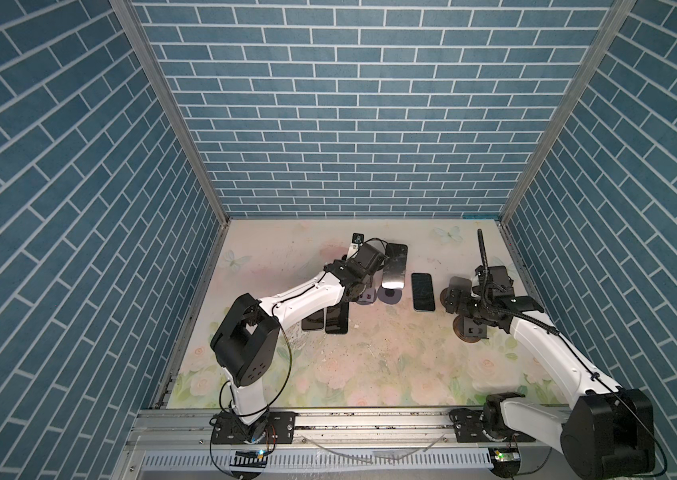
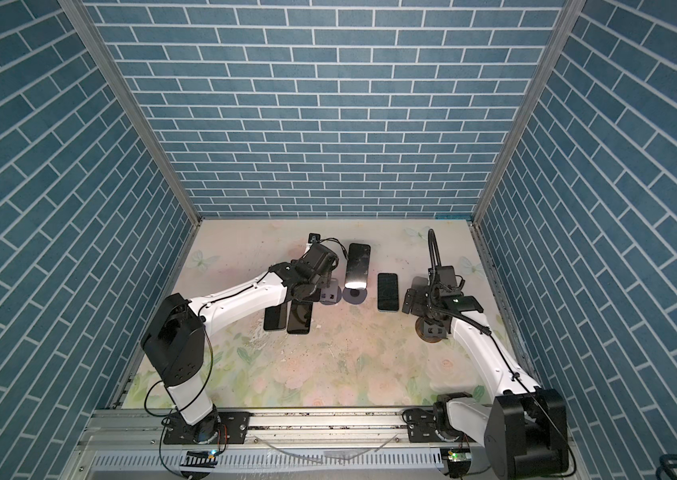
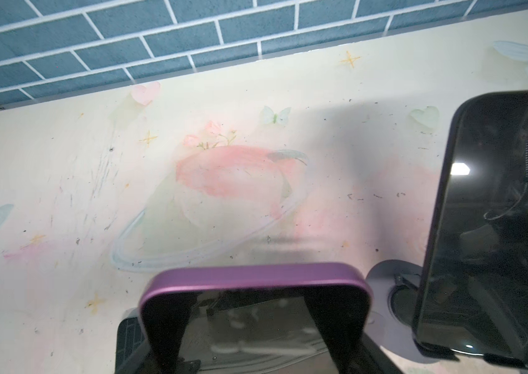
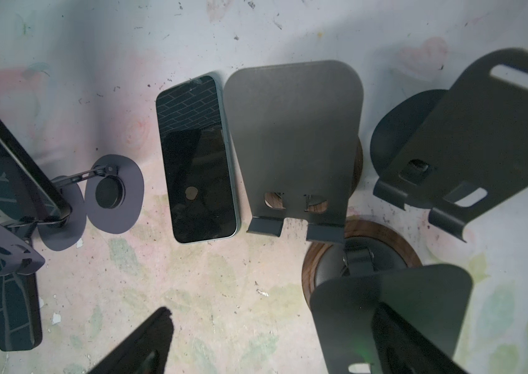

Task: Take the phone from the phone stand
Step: 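Lift the purple-edged phone off its stand and carry it nearer with the left gripper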

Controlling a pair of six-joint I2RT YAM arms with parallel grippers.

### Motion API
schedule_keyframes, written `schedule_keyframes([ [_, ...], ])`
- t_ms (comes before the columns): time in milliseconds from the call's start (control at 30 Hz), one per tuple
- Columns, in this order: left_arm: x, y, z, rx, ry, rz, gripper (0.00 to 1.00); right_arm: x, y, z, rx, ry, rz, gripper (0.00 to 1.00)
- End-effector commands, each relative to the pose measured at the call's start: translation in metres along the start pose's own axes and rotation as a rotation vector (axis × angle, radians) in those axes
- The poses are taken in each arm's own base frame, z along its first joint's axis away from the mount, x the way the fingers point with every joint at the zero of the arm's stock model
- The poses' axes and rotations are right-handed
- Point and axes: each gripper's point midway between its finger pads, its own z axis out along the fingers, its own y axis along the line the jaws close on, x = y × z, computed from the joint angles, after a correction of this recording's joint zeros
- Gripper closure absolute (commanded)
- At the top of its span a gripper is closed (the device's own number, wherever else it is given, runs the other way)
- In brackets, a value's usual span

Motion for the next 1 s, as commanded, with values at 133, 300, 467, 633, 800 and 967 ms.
schedule_keyframes([
  [133, -0.009, 0.034, -0.015, -0.068, -0.039, -0.005, 0.33, 0.004, 0.008, -0.006, -0.043, 0.009, 0.009, 0.03],
  [300, -0.004, 0.057, -0.016, -0.099, -0.028, -0.024, 0.33, 0.002, 0.010, -0.007, -0.052, 0.003, 0.013, 0.03],
  [467, 0.003, 0.082, -0.016, -0.124, -0.003, -0.043, 0.34, 0.000, 0.012, -0.008, -0.059, 0.000, 0.022, 0.04],
  [633, 0.011, 0.107, -0.015, -0.159, 0.026, -0.033, 0.34, -0.001, 0.013, -0.009, -0.065, -0.002, 0.034, 0.03],
  [800, 0.022, 0.134, -0.014, -0.205, 0.059, -0.029, 0.34, -0.003, 0.016, -0.012, -0.076, -0.011, 0.043, 0.04],
  [967, 0.038, 0.157, -0.009, -0.228, 0.098, -0.061, 0.34, -0.006, 0.018, -0.017, -0.083, -0.020, 0.047, 0.04],
])
